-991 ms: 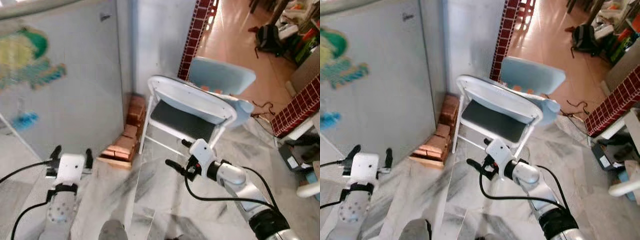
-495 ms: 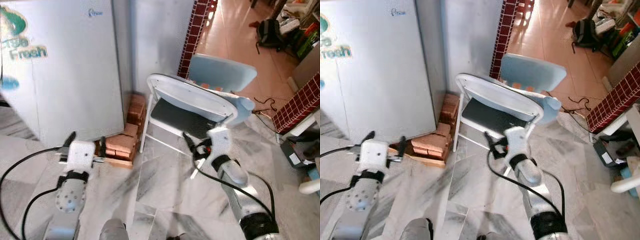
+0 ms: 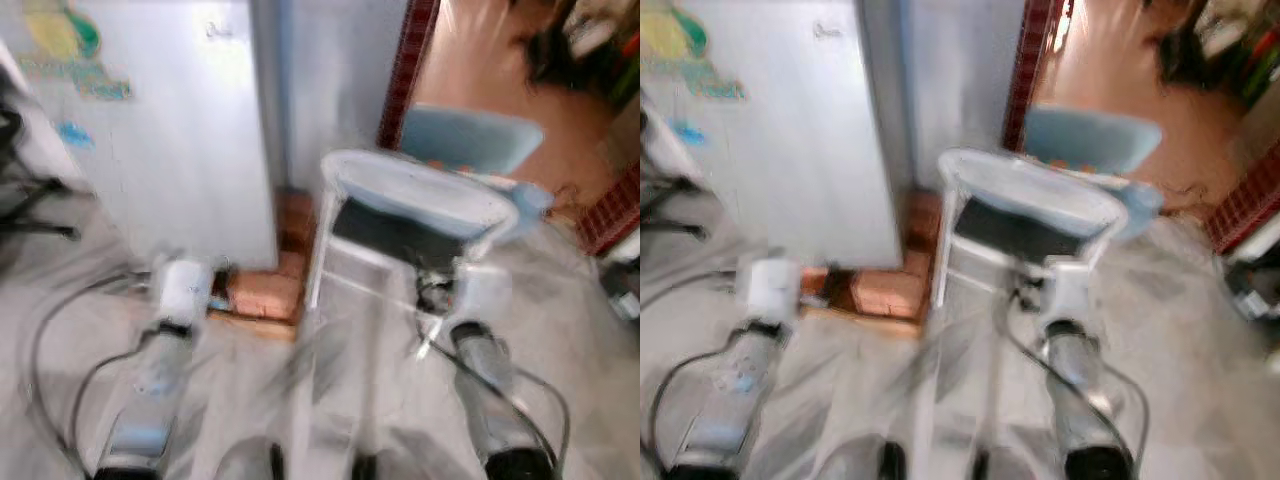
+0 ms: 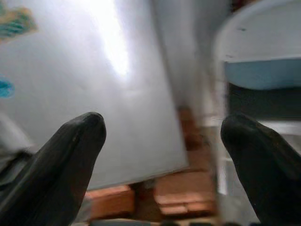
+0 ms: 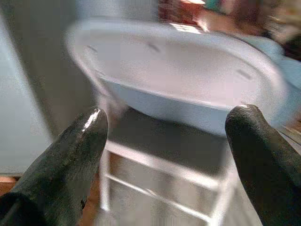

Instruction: Restocking fridge

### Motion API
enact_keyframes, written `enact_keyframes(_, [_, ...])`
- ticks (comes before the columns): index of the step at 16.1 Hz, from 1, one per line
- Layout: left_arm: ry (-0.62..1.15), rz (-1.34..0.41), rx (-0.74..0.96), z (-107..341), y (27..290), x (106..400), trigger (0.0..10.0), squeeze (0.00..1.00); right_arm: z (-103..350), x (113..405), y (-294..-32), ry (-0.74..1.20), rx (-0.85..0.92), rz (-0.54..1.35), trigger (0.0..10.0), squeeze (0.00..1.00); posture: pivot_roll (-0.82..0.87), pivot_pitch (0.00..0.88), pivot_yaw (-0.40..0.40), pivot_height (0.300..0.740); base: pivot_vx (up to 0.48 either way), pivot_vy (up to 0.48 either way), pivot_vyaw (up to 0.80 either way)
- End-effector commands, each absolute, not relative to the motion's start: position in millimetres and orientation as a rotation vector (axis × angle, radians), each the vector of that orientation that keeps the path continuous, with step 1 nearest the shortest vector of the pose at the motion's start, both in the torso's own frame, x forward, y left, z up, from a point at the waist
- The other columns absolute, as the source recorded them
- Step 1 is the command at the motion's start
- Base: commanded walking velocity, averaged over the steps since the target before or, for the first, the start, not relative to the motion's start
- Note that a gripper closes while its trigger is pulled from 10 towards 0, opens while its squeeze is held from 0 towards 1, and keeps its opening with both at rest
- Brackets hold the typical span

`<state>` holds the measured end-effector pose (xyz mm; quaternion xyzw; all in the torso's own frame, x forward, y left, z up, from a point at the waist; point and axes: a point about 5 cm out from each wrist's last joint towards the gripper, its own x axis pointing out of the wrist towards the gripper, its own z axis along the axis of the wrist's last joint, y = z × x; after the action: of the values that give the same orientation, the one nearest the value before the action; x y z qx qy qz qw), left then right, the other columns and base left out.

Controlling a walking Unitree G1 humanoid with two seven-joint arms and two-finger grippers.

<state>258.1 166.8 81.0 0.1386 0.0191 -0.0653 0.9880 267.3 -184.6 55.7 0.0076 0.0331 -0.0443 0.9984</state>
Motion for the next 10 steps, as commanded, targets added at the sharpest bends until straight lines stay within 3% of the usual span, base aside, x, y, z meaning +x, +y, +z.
enact_keyframes(1, [0.06,-0.154,0.286,79,170,258,10.0,0.0,61,269,-185,0.036,0.022,-0.11,10.0,0.0,0.1,0.097,-0.01,0.74,0.0,0.48,0.0])
enact_keyframes(5, [0.089,-0.179,0.257,71,169,255,10.0,0.0,62,268,-198,0.026,0.016,-0.169,10.0,0.0,0.08,0.064,0.001,0.74,0.0,0.48,0.0])
enact_keyframes(10, [0.069,-0.174,0.255,76,172,269,10.0,0.0,67,272,-191,0.007,0.02,-0.149,10.0,0.0,0.07,0.051,0.006,0.74,0.0,0.48,-0.09])
